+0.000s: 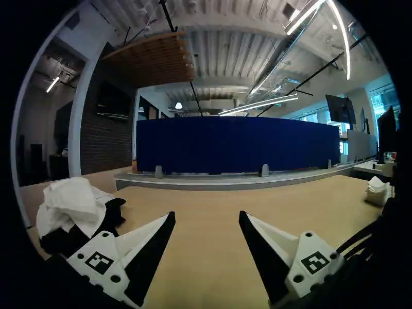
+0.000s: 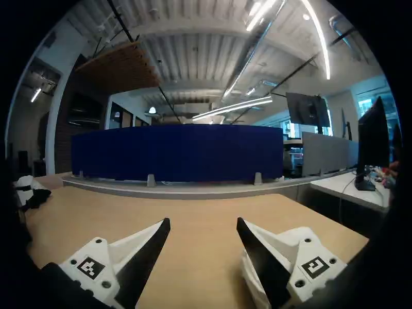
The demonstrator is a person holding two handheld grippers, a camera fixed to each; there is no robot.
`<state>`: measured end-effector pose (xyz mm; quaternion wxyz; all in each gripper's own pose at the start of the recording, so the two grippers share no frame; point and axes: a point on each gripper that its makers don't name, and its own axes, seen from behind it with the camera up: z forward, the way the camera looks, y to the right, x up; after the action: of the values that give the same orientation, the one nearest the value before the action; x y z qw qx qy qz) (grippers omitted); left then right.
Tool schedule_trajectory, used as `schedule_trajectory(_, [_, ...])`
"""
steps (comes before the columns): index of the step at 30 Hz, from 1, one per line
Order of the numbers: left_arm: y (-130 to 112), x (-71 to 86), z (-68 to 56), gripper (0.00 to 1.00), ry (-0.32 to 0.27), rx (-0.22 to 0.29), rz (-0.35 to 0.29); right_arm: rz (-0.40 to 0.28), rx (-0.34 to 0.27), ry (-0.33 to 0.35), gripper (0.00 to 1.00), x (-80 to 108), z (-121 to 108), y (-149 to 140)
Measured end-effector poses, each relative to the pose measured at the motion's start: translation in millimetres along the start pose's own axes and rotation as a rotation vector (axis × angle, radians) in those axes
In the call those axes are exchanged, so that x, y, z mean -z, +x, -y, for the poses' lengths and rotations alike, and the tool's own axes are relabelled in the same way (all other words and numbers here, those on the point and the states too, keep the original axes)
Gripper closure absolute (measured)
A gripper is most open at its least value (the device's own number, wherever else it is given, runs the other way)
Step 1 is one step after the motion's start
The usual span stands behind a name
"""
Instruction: Fold towel
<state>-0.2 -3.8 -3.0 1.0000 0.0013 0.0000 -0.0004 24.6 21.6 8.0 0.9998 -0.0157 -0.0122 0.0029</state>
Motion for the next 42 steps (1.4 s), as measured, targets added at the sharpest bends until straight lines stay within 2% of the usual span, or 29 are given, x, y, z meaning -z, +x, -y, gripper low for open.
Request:
schedule_trajectory(9, [0, 0.0, 0.8, 0.09, 0.0, 0.0, 0.0, -0.001, -0.001, -0.004, 0.0, -3.3, 3, -13])
schedule_trajectory(21, [0, 0.1, 1.3, 0.09, 0.0, 0.0, 0.0, 0.003, -0.037, -0.01, 0.0, -0.3, 6, -25])
schedule_trajectory(30, [0, 0.2, 0.8, 0.09, 0.0, 0.0, 0.0, -0.019, -0.018, 0.001, 0.0, 6.6, 11, -21])
schedule_trajectory(36, [-1, -0.2, 1.1, 0.09, 0.0, 0.0, 0.0, -0.025, 0.007, 0.025, 0.0, 10.0, 22, -22])
schedule_trajectory(42, [0, -0.4, 1.1, 0.09, 0.0, 0.0, 0.0, -0.025, 0.006, 0.03, 0.0, 10.1, 23, -23])
